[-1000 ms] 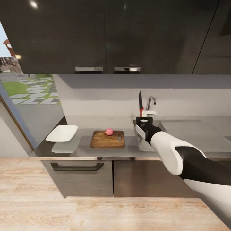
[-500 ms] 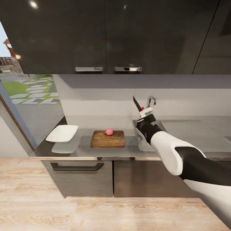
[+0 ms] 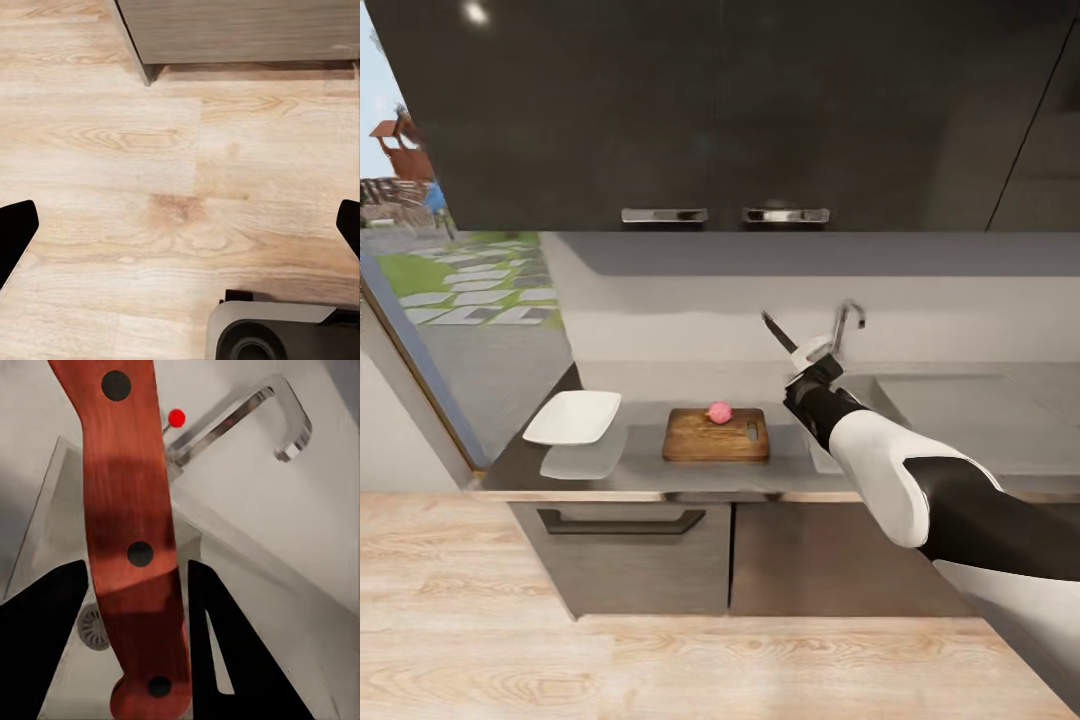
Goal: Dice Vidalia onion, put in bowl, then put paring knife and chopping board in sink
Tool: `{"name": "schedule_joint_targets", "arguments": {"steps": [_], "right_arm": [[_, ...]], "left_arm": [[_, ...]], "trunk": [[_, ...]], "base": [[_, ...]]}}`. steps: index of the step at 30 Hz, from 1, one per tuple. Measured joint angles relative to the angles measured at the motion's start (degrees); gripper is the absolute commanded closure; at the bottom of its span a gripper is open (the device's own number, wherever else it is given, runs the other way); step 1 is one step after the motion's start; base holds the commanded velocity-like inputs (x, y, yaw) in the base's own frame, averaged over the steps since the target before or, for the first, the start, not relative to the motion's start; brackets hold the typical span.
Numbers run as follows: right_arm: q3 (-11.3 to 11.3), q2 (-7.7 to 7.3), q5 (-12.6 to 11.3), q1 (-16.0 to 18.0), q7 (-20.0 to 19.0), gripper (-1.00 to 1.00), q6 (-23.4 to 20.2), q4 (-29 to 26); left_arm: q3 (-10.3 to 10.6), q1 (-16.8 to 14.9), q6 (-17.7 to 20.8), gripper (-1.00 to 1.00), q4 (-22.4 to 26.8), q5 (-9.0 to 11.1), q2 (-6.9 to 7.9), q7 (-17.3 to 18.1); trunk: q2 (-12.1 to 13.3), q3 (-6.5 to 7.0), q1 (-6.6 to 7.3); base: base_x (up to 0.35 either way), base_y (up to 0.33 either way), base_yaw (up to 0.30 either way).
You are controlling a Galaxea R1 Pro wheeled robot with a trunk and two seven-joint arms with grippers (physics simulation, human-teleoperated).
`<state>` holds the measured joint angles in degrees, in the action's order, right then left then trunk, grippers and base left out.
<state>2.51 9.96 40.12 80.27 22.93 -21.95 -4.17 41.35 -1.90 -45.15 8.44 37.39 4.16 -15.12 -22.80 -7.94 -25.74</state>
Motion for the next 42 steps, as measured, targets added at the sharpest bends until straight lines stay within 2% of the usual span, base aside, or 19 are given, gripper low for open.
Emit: {"name": "schedule_joint_targets", "arguments": {"steps": [4,7,9,11,12,13,14,15,17,18,22,33,42], "right_arm": [[-0.1,0.01,2.3,0.0,-0.6,1.0,0.1,1.1],[-0.1,0.01,7.6,0.0,-0.5,1.0,0.3,1.7],[-0.2,0.01,12.7,0.0,-0.4,1.0,0.4,2.0],[-0.1,0.01,16.0,0.0,-0.2,1.0,0.4,2.1],[-0.1,0.01,16.8,0.0,-0.1,1.0,0.4,2.1],[-0.1,0.01,18.6,0.0,0.0,1.0,0.4,2.3],[-0.2,0.01,21.4,0.0,0.3,1.0,0.5,2.6],[-0.1,0.01,22.4,-0.1,0.5,1.0,0.5,2.6],[-0.1,0.01,25.8,-1.2,1.7,1.0,0.6,2.8],[0.1,0.01,28.0,-3.0,3.5,1.0,1.4,2.9],[-0.1,0.01,29.4,-4.3,5.0,1.0,2.3,2.9],[-0.1,0.01,29.6,-6.8,5.0,1.0,2.7,3.1],[-0.1,0.01,29.6,-8.3,3.7,1.0,4.3,3.1]], "left_arm": [[0.0,0.0,0.0,-1.0,0.0,0.0,-0.06,0.0],[-0.1,0.0,0.0,-1.0,0.0,0.0,-0.06,0.0],[-0.1,0.0,0.0,-1.0,0.0,0.0,-0.07,0.0],[-0.1,0.0,0.0,-1.0,0.0,0.0,-0.07,0.0],[-0.1,0.0,0.0,-1.0,0.0,0.0,-0.07,0.0],[-0.1,0.0,0.0,-1.0,0.0,0.0,-0.07,0.0],[-0.1,0.0,0.0,-1.0,0.0,0.0,-0.07,0.0],[-0.1,0.0,0.1,-1.0,0.0,0.0,-0.07,0.0],[-0.1,0.0,0.1,-1.0,0.0,0.0,-0.07,0.0],[-0.1,0.0,0.1,-1.0,0.0,0.0,-0.07,0.0],[-0.1,0.0,0.1,-1.0,0.0,0.0,-0.07,0.0],[-0.1,0.0,0.1,-1.0,0.0,0.0,-0.07,0.0],[-0.1,0.0,0.0,-1.0,0.0,0.0,0.01,0.0]], "trunk": [[0.0,0.0,0.0],[0.0,0.0,0.0],[0.0,0.0,-0.01],[0.0,0.0,-0.01],[0.0,0.0,-0.01],[0.0,0.0,-0.01],[0.0,0.0,-0.01],[0.0,0.0,-0.01],[0.0,-0.01,-0.01],[0.0,-0.02,-0.01],[0.0,0.0,-0.01],[0.0,0.0,-0.01],[0.0,0.0,-0.01]], "base": [[0.122,0.165,0.0],[0.068,0.035,0.0],[0.016,0.007,0.0],[0.007,0.003,0.0],[0.004,0.002,0.0],[0.002,0.001,0.0],[0.002,0.001,0.0],[0.001,0.0,0.0],[0.0,0.0,0.0],[0.0,0.0,0.0],[0.0,0.0,0.0],[0.0,0.01,0.0],[0.0,0.186,0.0]]}}
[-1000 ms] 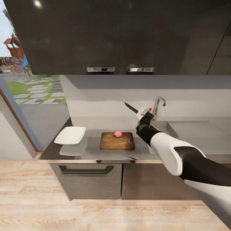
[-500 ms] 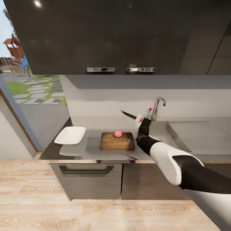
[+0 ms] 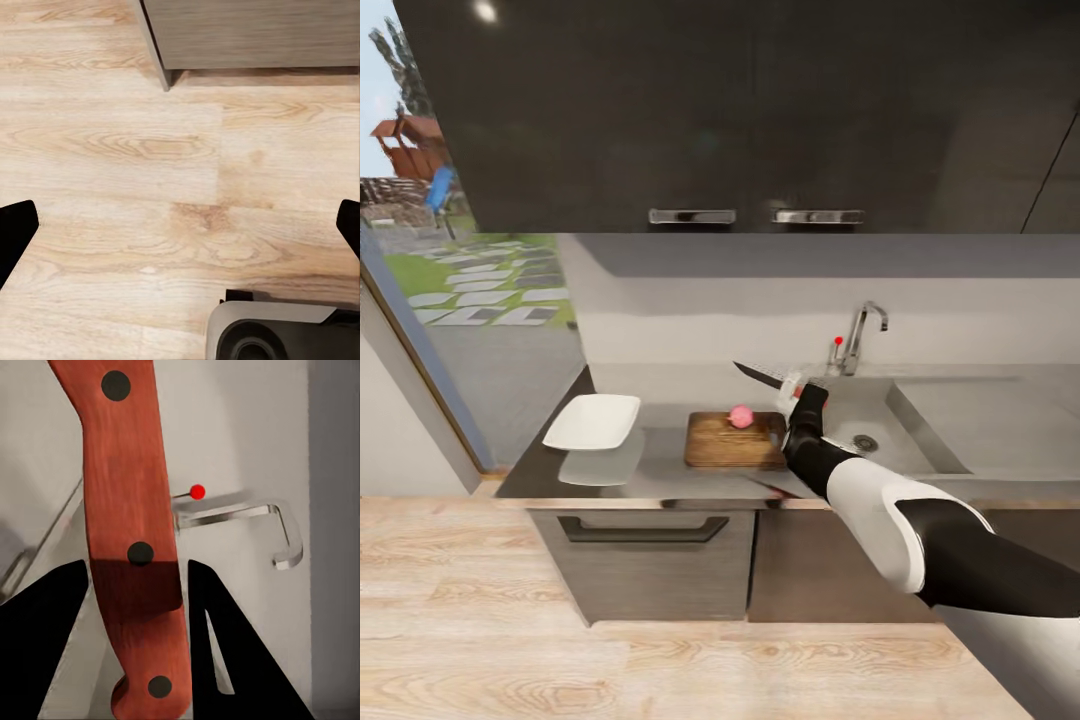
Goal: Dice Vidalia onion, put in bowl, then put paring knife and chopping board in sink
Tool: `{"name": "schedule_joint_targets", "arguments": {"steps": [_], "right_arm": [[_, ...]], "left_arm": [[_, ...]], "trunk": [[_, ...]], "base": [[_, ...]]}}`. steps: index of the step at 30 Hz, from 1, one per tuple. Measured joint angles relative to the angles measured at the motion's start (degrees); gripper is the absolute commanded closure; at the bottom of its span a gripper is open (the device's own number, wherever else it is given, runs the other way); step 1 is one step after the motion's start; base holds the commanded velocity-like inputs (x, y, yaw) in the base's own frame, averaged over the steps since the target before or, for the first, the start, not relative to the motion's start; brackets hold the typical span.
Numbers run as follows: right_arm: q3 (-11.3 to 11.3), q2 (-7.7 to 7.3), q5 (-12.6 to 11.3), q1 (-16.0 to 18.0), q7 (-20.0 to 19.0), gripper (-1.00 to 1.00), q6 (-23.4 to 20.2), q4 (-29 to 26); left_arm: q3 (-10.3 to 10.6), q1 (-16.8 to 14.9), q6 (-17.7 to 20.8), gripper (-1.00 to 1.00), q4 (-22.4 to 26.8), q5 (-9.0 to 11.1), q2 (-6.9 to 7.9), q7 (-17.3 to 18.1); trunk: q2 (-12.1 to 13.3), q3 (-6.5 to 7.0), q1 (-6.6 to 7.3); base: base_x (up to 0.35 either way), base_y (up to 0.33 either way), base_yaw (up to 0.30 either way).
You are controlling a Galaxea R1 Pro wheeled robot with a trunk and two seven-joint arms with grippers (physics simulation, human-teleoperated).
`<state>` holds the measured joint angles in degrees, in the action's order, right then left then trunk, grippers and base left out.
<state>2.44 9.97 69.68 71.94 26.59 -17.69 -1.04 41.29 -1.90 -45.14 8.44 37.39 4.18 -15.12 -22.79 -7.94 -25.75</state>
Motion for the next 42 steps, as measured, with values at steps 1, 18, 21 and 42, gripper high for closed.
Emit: {"name": "schedule_joint_targets", "arguments": {"steps": [1,18,21,42], "right_arm": [[0.0,0.0,0.0,-0.2,-0.1,1.0,0.1,0.0],[0.0,0.0,0.1,-0.6,-3.7,1.0,0.4,-0.1],[0.0,0.0,0.6,-0.5,-7.2,1.0,0.3,-0.2],[0.0,0.0,1.3,-0.5,-5.9,1.0,0.4,-0.4]], "left_arm": [[0.0,0.0,0.0,-1.0,0.0,0.0,0.0,0.0],[0.0,0.0,0.0,-1.0,0.1,0.0,0.36,0.0],[0.0,0.0,0.0,-1.0,0.1,0.0,0.36,0.0],[0.0,0.0,0.0,-1.0,0.0,0.0,0.27,0.0]], "trunk": [[0.0,0.0,0.0],[0.0,0.0,0.0],[0.0,0.0,0.0],[0.0,0.0,0.0]], "base": [[0.0,0.185,0.0],[0.0,0.057,0.0],[0.0,0.0,0.0],[0.0,0.0,0.0]]}}
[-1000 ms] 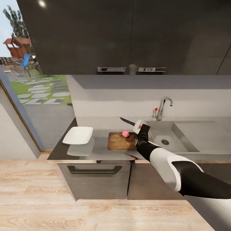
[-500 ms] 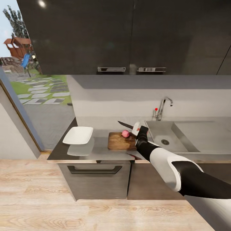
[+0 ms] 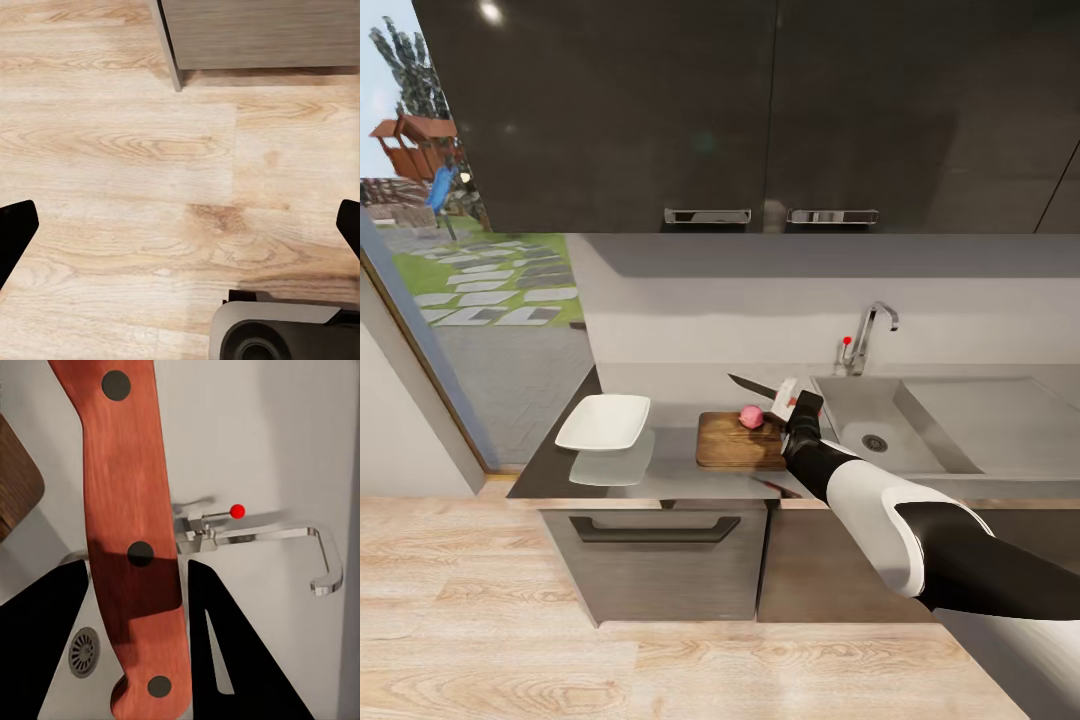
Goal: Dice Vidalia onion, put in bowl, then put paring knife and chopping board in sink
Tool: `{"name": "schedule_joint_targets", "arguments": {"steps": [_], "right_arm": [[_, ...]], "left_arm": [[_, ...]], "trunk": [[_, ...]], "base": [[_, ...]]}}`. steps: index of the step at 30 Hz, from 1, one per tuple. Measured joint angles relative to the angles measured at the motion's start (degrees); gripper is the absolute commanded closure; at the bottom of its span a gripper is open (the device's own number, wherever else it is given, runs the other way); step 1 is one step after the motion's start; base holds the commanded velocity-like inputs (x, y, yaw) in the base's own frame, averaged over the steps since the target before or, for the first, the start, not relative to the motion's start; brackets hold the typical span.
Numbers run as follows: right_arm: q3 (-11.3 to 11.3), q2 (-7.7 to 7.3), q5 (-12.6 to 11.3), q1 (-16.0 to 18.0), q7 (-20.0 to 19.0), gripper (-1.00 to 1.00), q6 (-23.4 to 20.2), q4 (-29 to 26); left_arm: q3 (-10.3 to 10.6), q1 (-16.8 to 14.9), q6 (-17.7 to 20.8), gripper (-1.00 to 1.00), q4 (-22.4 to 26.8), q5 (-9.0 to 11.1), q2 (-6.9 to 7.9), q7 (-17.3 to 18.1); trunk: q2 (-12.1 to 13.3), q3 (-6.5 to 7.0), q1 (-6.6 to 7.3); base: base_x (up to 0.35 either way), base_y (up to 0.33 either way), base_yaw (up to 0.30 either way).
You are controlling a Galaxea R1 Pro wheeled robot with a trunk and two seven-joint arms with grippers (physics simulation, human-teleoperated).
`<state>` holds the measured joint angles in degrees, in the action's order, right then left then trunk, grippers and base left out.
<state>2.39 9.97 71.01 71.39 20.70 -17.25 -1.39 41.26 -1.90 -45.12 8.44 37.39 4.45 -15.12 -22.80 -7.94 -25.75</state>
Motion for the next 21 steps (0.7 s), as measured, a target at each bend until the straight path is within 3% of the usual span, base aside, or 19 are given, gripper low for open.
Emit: {"name": "schedule_joint_targets", "arguments": {"steps": [14,16,18,21], "right_arm": [[-0.1,0.0,0.1,0.0,-1.0,1.0,-0.2,0.2],[-0.1,0.0,0.2,0.0,-3.3,1.0,-0.4,0.1],[-0.1,0.0,0.9,0.0,-4.5,1.0,-0.5,0.1],[-0.2,0.0,4.3,0.0,-5.5,1.0,-0.8,0.1]], "left_arm": [[0.0,0.0,0.1,-1.0,0.0,0.0,-0.03,0.0],[0.0,0.0,0.0,-1.0,0.0,0.0,-0.05,0.0],[0.0,0.0,0.0,-1.0,0.0,0.0,-0.07,0.0],[0.0,0.0,0.0,-1.0,0.0,0.0,-0.08,0.0]], "trunk": [[0.0,0.0,0.0],[0.0,0.0,0.0],[0.0,0.0,0.0],[0.0,0.0,0.0]], "base": [[0.0,0.0,0.0],[0.0,0.0,0.0],[0.0,0.0,0.0],[0.0,0.0,0.0]]}}
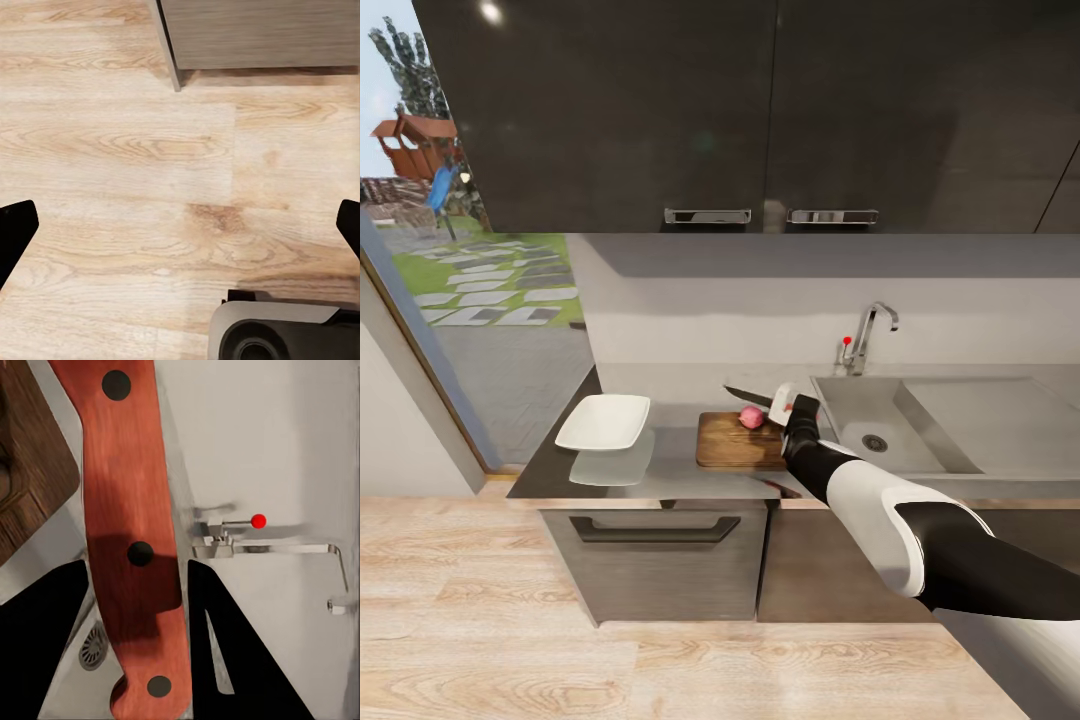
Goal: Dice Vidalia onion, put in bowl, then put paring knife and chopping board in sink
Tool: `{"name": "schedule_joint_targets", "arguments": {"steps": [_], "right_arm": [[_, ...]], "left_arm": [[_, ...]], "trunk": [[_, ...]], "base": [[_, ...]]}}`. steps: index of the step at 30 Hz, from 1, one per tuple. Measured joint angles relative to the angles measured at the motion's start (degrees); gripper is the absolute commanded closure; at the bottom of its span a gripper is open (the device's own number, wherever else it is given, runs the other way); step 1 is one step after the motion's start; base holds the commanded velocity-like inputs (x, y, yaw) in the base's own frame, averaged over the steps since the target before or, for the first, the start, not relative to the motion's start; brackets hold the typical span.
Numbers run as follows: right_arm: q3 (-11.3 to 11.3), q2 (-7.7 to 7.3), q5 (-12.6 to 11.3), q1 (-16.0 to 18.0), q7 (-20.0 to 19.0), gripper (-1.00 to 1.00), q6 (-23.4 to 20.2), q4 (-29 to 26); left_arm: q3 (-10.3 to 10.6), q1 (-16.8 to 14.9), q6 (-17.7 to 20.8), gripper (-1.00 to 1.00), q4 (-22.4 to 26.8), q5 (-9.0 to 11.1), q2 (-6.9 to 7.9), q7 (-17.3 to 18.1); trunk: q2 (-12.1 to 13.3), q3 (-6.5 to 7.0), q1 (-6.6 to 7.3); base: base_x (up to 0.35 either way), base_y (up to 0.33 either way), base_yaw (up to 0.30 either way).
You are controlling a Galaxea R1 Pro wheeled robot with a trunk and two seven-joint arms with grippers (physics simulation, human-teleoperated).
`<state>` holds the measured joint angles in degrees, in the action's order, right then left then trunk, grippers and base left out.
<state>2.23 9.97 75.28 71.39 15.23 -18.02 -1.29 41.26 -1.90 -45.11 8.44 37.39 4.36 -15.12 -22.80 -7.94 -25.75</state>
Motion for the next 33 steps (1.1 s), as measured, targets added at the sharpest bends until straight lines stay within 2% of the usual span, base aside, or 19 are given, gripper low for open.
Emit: {"name": "schedule_joint_targets", "arguments": {"steps": [3,7,24,33], "right_arm": [[0.0,0.0,2.6,0.0,-0.6,1.0,-0.5,0.0],[0.0,0.0,4.0,0.0,-2.4,1.0,-1.1,0.0],[0.0,0.0,4.3,0.0,-3.0,1.0,-2.0,-0.1],[0.0,0.0,4.4,0.0,-6.7,1.0,-2.1,0.0]], "left_arm": [[0.0,0.0,0.0,-1.0,0.0,0.0,-0.03,0.0],[0.0,0.0,0.0,-1.0,0.0,0.0,-0.09,0.0],[0.0,0.0,0.1,-1.0,0.0,0.0,-0.15,0.0],[0.0,0.0,0.0,-1.0,0.0,0.0,-0.09,0.0]], "trunk": [[0.0,0.0,0.0],[0.0,0.0,0.0],[0.0,0.0,0.01],[0.0,0.0,0.0]], "base": [[0.0,0.0,0.0],[0.0,0.0,0.0],[0.125,0.0,0.0],[0.006,0.0,0.0]]}}
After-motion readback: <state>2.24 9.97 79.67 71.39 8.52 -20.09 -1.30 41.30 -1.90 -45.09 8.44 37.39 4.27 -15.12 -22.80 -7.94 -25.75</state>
